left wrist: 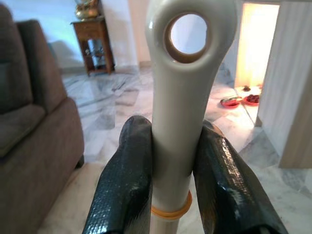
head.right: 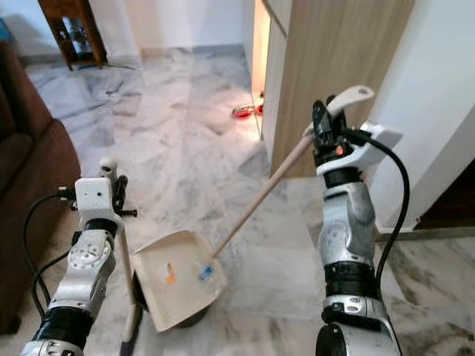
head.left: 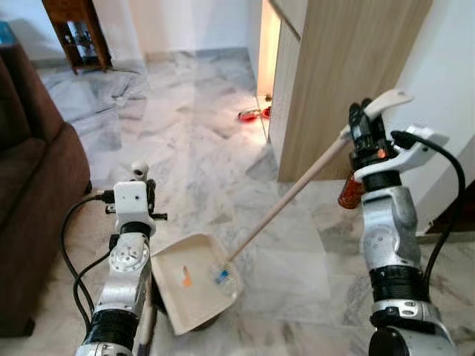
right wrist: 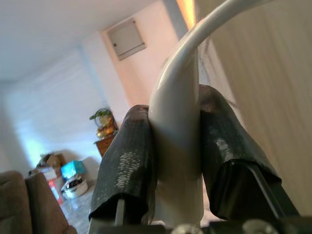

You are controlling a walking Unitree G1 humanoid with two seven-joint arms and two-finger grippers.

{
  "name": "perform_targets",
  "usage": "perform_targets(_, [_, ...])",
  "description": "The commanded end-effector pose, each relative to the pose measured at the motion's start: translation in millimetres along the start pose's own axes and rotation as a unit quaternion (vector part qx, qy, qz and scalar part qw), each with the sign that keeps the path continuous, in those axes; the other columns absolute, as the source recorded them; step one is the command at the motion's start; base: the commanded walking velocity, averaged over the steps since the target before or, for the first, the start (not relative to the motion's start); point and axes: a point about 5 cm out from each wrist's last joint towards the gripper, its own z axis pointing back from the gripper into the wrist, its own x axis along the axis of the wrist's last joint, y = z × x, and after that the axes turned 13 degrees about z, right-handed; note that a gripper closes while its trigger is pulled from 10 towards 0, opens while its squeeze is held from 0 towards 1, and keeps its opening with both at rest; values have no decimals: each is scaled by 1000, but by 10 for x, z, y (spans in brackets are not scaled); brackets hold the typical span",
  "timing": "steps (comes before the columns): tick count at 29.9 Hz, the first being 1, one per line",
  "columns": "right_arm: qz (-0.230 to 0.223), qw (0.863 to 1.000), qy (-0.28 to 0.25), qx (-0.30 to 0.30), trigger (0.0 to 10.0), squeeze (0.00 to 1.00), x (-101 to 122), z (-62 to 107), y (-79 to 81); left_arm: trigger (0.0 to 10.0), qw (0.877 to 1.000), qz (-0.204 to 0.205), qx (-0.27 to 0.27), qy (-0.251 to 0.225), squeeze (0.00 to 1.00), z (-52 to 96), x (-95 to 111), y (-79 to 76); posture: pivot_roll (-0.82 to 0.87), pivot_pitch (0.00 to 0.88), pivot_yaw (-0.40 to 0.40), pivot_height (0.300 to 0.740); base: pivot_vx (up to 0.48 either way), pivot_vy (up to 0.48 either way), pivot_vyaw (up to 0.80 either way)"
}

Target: Sweep floor

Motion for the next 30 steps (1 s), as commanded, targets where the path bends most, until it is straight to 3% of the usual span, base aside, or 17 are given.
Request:
perform_targets(1, [-13,999,-35,18,10000,0,115,-138,134,10000,999,9,-10,-33,0,-37,140,-24,1,0,30,740,0,0,0])
perform_targets(22, [-13,992,-97,83,10000,0,360,-356,396,10000,999,9,-17,-33,0,-45,137,-38,0,0,33,740,0,0,0])
perform_targets(25, [-11,991,-100,91,10000,0,369,-369,438,10000,999,-16,-38,-20,0,-28,96,-21,-3,0,34,740,0,0,0])
perform_targets(27, [-11,991,-101,92,10000,0,371,-369,447,10000,998,-40,-44,-11,0,25,41,44,-4,0,37,740,0,0,0])
perform_targets(30, [-11,991,-103,87,10000,0,376,-374,446,10000,998,-65,-20,4,0,172,-23,273,6,0,39,740,0,0,0])
